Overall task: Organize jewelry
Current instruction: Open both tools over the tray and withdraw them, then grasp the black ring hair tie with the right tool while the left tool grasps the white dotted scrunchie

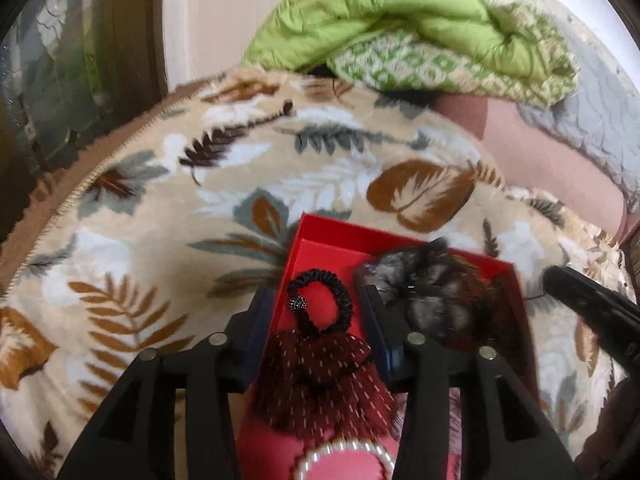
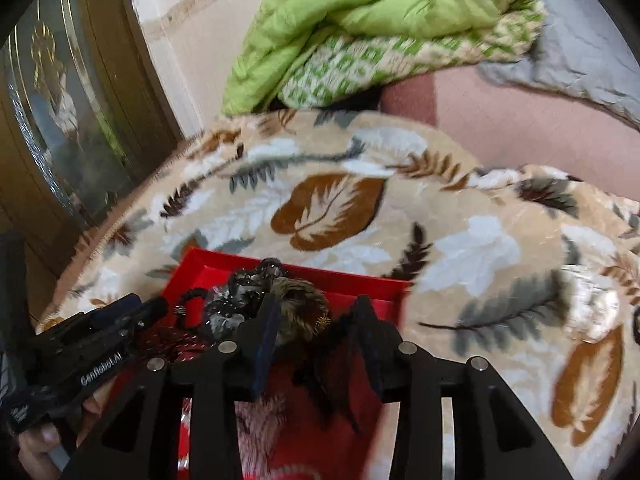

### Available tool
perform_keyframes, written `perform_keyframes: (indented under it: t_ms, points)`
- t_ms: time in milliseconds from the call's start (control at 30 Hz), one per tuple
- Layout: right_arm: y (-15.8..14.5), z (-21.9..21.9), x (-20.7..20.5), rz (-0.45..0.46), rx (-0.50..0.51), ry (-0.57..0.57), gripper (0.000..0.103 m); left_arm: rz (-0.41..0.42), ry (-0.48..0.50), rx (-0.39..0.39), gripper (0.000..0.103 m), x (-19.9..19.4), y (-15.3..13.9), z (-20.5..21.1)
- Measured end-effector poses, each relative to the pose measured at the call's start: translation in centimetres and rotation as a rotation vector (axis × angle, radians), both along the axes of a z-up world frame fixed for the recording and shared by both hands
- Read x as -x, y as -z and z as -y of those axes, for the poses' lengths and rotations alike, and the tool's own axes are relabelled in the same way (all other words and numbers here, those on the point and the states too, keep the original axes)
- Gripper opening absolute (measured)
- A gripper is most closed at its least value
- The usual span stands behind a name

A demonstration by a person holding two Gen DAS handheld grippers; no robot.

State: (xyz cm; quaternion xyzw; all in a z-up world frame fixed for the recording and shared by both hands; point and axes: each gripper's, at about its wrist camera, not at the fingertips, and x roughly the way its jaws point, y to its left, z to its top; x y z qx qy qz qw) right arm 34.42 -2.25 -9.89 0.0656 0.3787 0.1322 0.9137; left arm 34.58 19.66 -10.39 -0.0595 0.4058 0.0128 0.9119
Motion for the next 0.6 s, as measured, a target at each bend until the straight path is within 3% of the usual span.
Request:
perform_keyframes:
  t_ms: [100, 167, 200, 333, 467, 600]
  points:
    - [-2.6, 3.5, 3.7, 0.029, -0.038, 0.028, 0.042, 0.070, -0.032, -0.015, 0.056, 3.4, -3.2, 1.3]
    - [-3.8, 5.6, 6.0, 0.039, -0.056, 0.049, 0.049, 0.120, -0.061, -0.028, 0.073, 6.7, -5.0, 3.0]
    - [-4.6, 7.3, 7.9, 0.044, -0.071, 0.064, 0.054, 0.143, -0.070, -0.009, 0.075, 8.3, -5.5, 4.0]
    - [-5.6, 11.7, 12.6, 0.042, -0.102, 0.091, 0.056, 0.190, -0.027, 0.059, 0.075, 12.9, -5.4, 8.8]
    - [-4.6, 16.3, 17.5, 0.092, -0.100, 0.116, 0.057, 0.257, 0.144, -0.031, 0.075, 15.8, -4.7, 16.2]
    - [-3.3, 20.4, 17.9, 0.050, -0.131, 0.198, 0.058, 0.210, 0.235, -0.033, 0.075, 16.1, -3.7, 21.2]
